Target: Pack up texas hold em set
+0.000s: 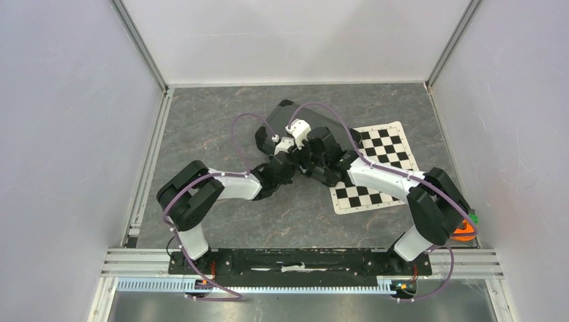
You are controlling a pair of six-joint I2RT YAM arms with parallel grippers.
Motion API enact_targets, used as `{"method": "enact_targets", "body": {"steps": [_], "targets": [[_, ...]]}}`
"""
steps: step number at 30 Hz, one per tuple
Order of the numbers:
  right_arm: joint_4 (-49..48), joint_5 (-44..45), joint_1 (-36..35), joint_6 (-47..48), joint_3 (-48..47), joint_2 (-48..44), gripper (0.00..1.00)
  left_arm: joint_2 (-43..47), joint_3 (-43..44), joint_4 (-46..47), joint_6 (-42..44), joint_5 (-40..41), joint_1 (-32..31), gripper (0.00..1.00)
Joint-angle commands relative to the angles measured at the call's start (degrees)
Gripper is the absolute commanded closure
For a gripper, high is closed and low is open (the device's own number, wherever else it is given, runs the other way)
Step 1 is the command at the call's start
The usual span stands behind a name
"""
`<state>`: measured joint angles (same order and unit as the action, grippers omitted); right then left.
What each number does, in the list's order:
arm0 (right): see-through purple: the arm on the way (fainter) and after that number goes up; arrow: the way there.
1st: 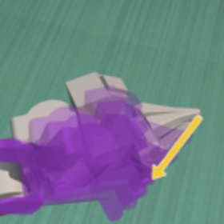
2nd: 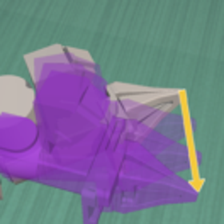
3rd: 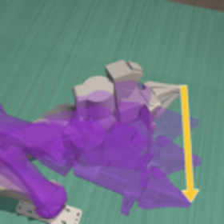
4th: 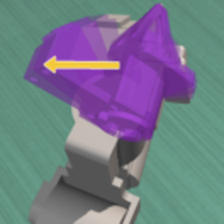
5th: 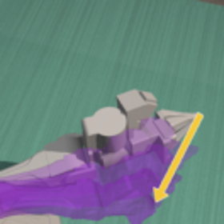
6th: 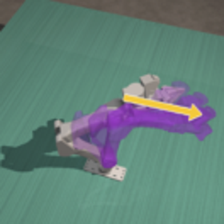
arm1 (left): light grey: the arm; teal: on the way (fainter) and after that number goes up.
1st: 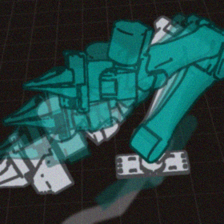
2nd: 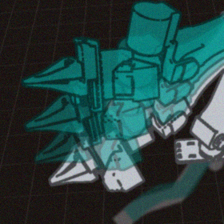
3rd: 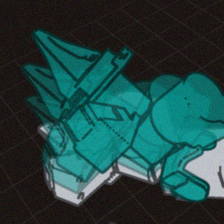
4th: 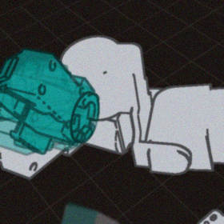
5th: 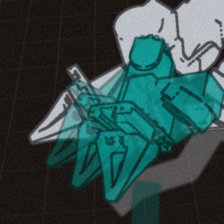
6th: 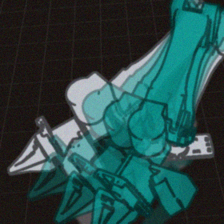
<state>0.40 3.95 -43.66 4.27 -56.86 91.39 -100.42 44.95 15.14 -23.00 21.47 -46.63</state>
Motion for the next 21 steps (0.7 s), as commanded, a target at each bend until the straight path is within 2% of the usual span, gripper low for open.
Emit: {"method": "enact_targets", "body": {"steps": [1, 11, 21], "targets": [[5.11, 2.82, 0.42, 0.47, 2.48, 3.69, 0.44, -4.26, 3.55, -18.71, -2.69, 9.66, -1.0, 0.94], [7.34, 6.62, 0.48, 0.65, 1.36, 5.19, 0.46, -1.37, 1.3, -26.47, -7.47, 7.62, -1.0, 0.98], [8.76, 9.11, 0.51, 1.08, 0.7, 5.92, 0.47, -5.37, 4.82, -34.72, -9.22, 3.55, -1.0, 0.98]]}}
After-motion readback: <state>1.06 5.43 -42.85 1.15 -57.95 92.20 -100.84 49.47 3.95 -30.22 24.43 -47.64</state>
